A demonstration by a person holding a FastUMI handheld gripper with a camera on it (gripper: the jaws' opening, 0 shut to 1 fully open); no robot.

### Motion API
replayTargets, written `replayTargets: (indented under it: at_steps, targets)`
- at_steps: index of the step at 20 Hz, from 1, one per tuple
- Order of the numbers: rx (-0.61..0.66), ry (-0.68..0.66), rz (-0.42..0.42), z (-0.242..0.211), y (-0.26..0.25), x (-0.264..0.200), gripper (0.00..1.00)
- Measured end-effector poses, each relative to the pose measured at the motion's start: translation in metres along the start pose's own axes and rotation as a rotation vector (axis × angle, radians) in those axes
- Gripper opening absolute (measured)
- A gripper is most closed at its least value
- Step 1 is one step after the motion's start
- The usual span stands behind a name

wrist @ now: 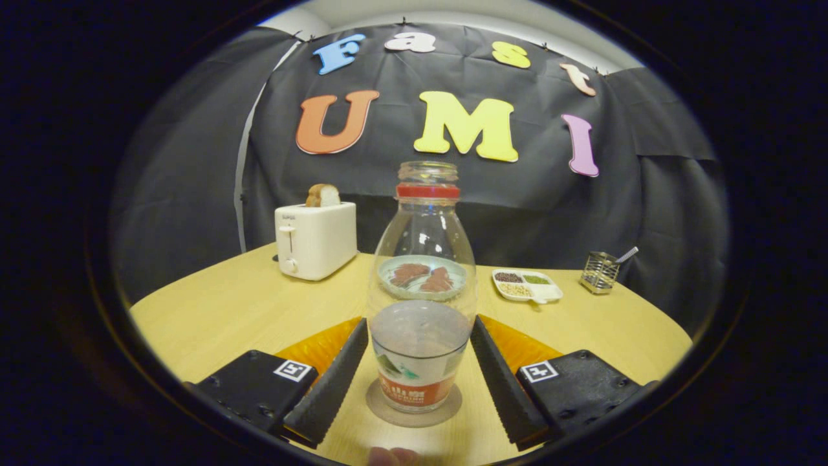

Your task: Take the bottle from table, then pour the juice into the cup, finally place the bottle on the coaster

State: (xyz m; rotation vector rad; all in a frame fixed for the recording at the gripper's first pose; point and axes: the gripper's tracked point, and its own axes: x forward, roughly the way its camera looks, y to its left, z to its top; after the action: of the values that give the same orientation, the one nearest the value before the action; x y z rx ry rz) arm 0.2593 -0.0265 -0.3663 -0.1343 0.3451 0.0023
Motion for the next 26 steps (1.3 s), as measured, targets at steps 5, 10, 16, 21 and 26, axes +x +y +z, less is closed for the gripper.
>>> replayTargets:
  at_steps: [5, 10, 16, 21, 26]
  targets:
    - [0.012, -0.002, 0.0, 0.008, -0.002, -0.012, 1.0]
    - [0.041, -0.021, 0.0, 0.025, -0.003, -0.035, 1.0]
    - [0.068, -0.064, -0.028, 0.056, -0.012, -0.1, 1.0]
    - [0.13, -0.17, -0.022, 0.113, -0.014, -0.187, 1.0]
    - [0.127, -0.218, 0.013, 0.157, -0.009, -0.273, 1.0]
